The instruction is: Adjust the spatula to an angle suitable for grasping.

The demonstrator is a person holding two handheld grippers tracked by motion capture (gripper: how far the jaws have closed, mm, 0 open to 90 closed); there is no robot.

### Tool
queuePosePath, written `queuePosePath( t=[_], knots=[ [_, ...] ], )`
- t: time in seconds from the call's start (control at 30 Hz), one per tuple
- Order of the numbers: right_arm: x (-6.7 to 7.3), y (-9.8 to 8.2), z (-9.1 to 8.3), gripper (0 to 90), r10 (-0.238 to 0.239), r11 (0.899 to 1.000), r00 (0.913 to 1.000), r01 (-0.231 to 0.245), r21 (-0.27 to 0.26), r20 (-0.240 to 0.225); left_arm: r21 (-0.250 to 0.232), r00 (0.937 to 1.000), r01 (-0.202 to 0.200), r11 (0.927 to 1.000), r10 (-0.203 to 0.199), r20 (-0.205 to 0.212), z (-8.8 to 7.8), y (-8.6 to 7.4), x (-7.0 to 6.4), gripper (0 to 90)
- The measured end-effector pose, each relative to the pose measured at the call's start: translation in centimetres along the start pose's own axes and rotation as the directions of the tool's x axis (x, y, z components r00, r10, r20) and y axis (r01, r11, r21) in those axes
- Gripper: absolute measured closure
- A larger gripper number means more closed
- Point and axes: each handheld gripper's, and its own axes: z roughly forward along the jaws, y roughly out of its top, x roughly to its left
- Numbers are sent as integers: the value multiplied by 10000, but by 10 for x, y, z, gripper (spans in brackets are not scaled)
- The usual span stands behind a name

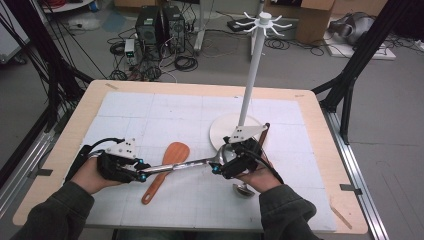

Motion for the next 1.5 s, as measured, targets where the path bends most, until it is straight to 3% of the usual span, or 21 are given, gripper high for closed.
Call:
queuePosePath(
  t=[0.07,0.37,0.77,1.0,1.13,1.2,1.4,1.5],
  knots=[
    [0,3,4,185,-229,9997,9996,230,79,-181,37,10000,-51,10000,51,-10,0,2,0,699],
    [-2,16,32,173,-575,9948,9948,643,794,-845,113,9998,-220,9997,220,30,-1,16,0,701],
    [2,22,73,412,-1230,9706,9703,1614,1788,-2085,243,9993,-360,9991,360,22,-3,26,1,702],
    [4,29,85,545,-1487,9587,9517,2054,1969,-2687,106,9995,-301,9995,300,59,-4,29,1,702],
    [8,38,90,628,-1812,9479,9330,2499,1975,-3109,63,9996,-288,9996,288,39,-5,30,1,703],
    [10,42,93,644,-1989,9378,9241,2761,2105,-3262,91,9997,-260,9996,260,50,-5,30,1,702],
    [9,46,94,671,-2399,9247,9069,3221,2031,-3464,-121,9998,-146,9998,147,94,-9,29,3,703],
    [7,49,93,688,-2668,9165,8919,3520,1901,-3652,-342,9999,-14,9994,18,119,-11,29,4,703]
  ],
)
